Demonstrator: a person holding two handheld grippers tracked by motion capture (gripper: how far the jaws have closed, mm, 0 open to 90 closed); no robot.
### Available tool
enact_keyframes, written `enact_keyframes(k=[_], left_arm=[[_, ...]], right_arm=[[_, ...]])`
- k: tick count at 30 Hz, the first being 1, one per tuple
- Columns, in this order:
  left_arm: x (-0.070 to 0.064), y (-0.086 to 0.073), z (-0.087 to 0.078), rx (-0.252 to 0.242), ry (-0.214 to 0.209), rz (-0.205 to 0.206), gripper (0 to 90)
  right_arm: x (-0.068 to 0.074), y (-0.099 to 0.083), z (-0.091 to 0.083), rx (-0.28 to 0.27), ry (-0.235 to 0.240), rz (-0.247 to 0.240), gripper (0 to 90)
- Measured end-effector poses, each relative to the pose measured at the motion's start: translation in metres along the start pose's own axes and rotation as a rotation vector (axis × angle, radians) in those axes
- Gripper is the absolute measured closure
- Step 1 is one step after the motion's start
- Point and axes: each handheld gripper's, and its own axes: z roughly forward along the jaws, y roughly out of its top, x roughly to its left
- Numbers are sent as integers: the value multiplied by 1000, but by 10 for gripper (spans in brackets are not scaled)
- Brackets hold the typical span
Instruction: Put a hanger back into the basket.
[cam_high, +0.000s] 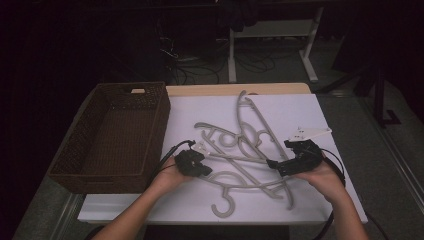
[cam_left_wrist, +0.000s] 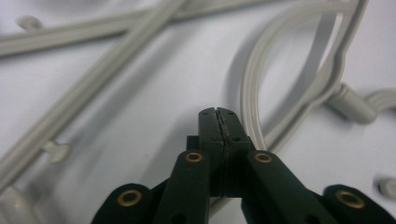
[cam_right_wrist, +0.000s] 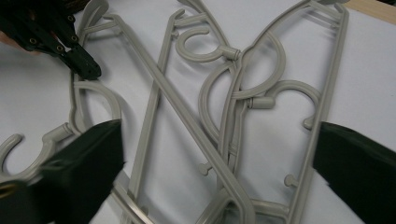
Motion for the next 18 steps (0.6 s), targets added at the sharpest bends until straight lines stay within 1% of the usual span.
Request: enact_keyframes(k=[1, 2, 3, 4, 5, 6, 7, 9, 10, 11, 12, 13, 15, 16, 17, 18], left_arm=[[0, 0, -2, -15, 6, -1, 849], [0, 0, -4, -23, 13, 5, 821], [0, 0, -7, -44, 30, -1, 771], [0, -1, -11, -65, 45, -9, 675], [2, -2, -13, -80, 47, -18, 675], [3, -3, -16, -91, 49, -31, 628], [4, -4, -17, -95, 53, -42, 576], [7, -7, -20, -109, 60, -65, 534], [7, -9, -21, -109, 64, -67, 521], [7, -9, -21, -109, 64, -67, 518], [8, -10, -21, -111, 68, -67, 515], [8, -10, -21, -111, 68, -67, 516], [11, -11, -20, -104, 73, -67, 519], [11, -12, -19, -103, 76, -68, 532], [12, -12, -19, -98, 80, -67, 566], [12, -12, -18, -89, 88, -62, 671]], right_arm=[[0, 0, 0, 0, 0, 0, 98], [0, -1, -1, 6, 4, 7, 144], [0, -2, -1, 5, 7, 11, 175], [1, -6, -3, 14, 2, 36, 275], [1, -6, -3, 14, 2, 36, 275], [1, -8, -2, 19, -1, 47, 330], [2, -10, -2, 28, 0, 58, 397], [3, -14, 0, 47, 2, 80, 534], [7, -18, 4, 72, 21, 94, 657], [7, -18, 4, 72, 21, 94, 657], [12, -19, 10, 104, 24, 94, 763], [12, -19, 10, 104, 24, 94, 763], [17, -18, 18, 138, 30, 96, 838], [19, -18, 23, 156, 42, 94, 863], [21, -18, 27, 182, 50, 87, 874], [25, -19, 34, 233, 31, 65, 890]])
